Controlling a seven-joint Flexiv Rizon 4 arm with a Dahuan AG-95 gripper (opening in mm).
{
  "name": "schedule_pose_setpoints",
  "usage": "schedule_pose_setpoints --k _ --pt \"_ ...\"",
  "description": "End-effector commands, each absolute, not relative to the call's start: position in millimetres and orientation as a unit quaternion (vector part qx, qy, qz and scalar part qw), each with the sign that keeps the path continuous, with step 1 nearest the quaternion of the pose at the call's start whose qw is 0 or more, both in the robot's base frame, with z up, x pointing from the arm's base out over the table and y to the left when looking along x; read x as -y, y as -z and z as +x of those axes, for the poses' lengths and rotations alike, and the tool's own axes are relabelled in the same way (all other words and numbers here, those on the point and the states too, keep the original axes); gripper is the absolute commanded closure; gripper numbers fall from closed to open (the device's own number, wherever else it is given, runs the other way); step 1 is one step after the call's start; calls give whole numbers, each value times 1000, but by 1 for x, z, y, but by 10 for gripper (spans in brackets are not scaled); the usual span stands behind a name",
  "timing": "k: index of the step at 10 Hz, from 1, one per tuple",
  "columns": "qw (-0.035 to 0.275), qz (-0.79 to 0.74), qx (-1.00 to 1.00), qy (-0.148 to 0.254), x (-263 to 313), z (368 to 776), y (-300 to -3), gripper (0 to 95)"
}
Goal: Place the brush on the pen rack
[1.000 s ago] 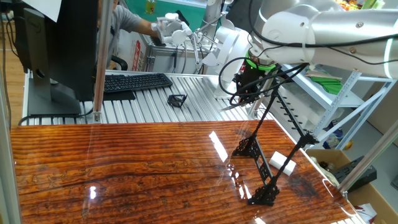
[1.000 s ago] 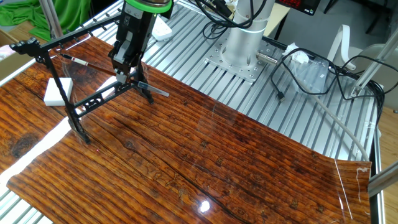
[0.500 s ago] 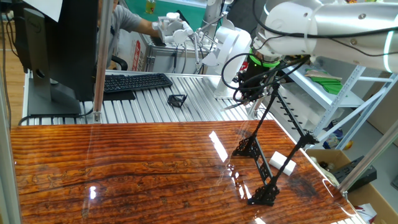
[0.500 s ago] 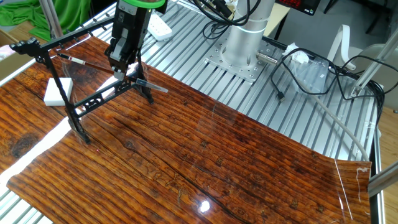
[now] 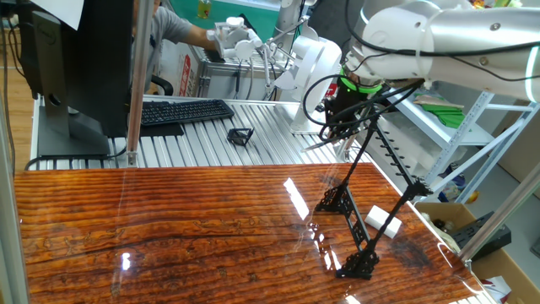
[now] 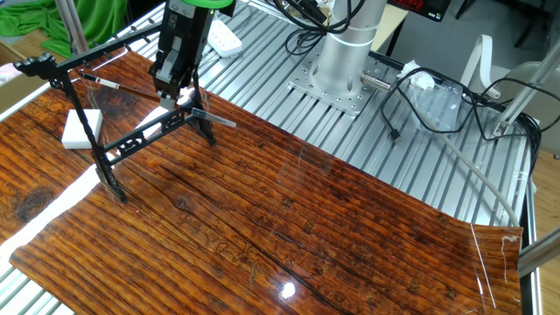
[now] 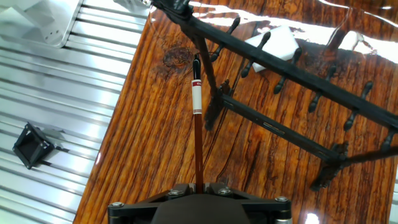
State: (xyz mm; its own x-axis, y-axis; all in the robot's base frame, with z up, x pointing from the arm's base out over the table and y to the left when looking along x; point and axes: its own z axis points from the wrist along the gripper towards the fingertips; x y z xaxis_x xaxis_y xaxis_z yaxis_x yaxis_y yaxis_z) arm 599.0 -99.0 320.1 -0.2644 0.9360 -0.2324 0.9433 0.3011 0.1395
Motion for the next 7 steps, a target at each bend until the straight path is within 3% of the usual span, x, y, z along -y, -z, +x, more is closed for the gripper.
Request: schedule_pose_setpoints --k 1,7 --pt "137 588 -797 13 101 598 -319 950" --pt "128 581 -804 4 103 598 -318 950"
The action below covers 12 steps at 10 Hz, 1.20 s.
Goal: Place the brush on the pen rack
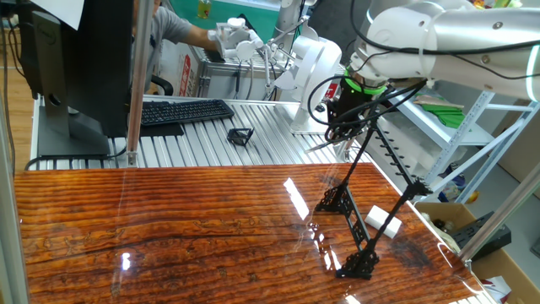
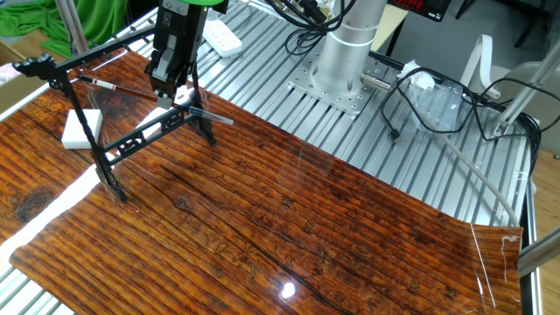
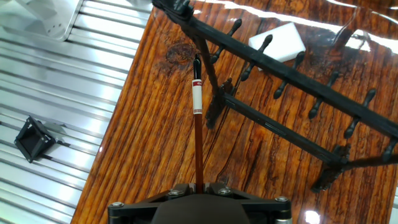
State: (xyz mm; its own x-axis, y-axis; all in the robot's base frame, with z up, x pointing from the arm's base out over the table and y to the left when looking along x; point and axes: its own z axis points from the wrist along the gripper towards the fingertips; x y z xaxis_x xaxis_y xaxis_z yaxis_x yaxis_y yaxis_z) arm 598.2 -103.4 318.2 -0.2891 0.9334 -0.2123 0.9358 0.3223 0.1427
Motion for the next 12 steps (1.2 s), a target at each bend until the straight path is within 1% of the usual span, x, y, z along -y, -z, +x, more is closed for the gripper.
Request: schedule_pose_setpoints --k 1,12 --pt "128 580 -805 4 103 598 -318 950" --pt "113 572 -812 -10 106 598 -317 950"
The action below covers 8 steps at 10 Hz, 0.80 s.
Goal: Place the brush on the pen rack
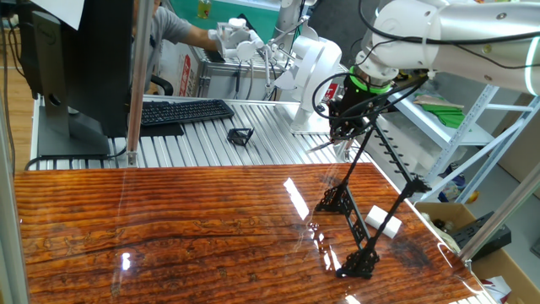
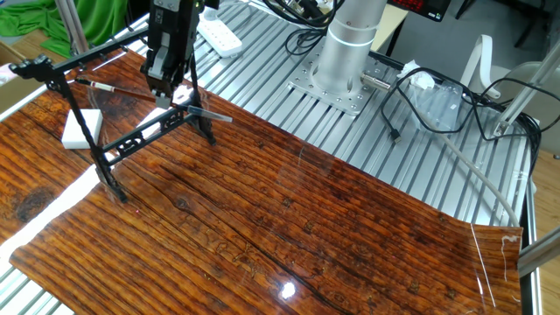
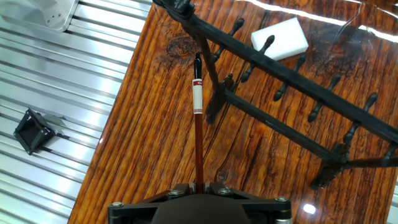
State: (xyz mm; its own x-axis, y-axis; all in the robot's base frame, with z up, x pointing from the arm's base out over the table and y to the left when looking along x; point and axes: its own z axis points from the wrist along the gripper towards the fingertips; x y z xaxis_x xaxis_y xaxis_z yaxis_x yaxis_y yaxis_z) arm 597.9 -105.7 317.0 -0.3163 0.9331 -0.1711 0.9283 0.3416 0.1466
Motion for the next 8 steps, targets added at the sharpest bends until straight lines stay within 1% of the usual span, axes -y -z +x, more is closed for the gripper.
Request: schedule_pose_setpoints --k 1,2,3,4,8 --pt "113 572 -812 -11 106 598 -317 950" --pt "113 571 -813 -12 106 598 -317 760" --pt "114 572 -813 -12 106 598 -317 760" --pt "114 570 -814 -12 106 598 -317 570" --pt "115 567 -816 -13 106 598 -317 570"
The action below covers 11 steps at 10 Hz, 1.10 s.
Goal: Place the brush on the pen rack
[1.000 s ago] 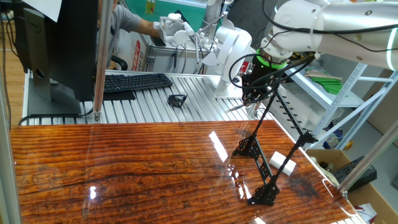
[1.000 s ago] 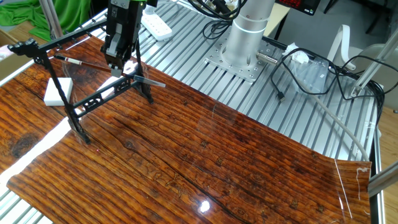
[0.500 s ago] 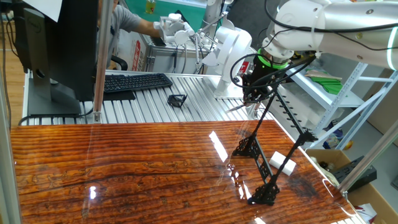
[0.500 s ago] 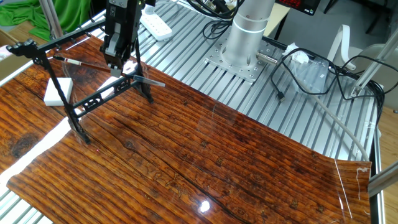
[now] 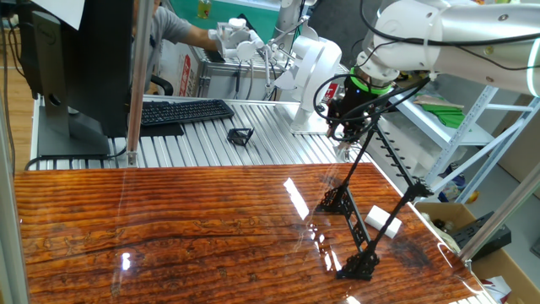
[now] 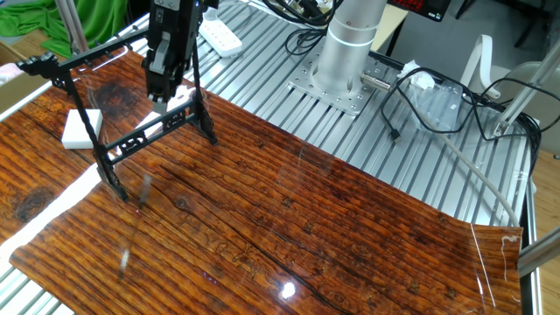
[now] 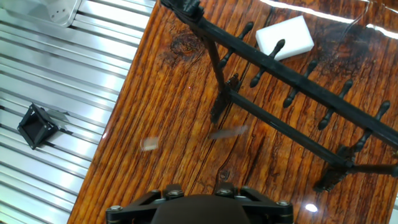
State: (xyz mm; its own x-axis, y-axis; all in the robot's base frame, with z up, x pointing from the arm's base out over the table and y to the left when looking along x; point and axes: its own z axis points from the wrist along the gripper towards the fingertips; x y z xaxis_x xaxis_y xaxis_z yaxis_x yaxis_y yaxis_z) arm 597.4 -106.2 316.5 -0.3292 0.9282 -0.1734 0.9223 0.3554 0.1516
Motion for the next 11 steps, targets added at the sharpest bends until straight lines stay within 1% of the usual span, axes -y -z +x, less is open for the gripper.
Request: schedule_pose_setpoints --k 1,3,5,8,10,11 --pt "115 567 -816 -13 106 598 -317 570" --pt "118 565 -817 -16 106 598 -317 570" --pt "96 555 -826 -35 106 598 -316 570" --pt "92 493 -864 -29 102 601 -310 570" --pt "72 457 -886 -34 98 604 -302 570" --pt "48 426 -902 -45 97 605 -300 570"
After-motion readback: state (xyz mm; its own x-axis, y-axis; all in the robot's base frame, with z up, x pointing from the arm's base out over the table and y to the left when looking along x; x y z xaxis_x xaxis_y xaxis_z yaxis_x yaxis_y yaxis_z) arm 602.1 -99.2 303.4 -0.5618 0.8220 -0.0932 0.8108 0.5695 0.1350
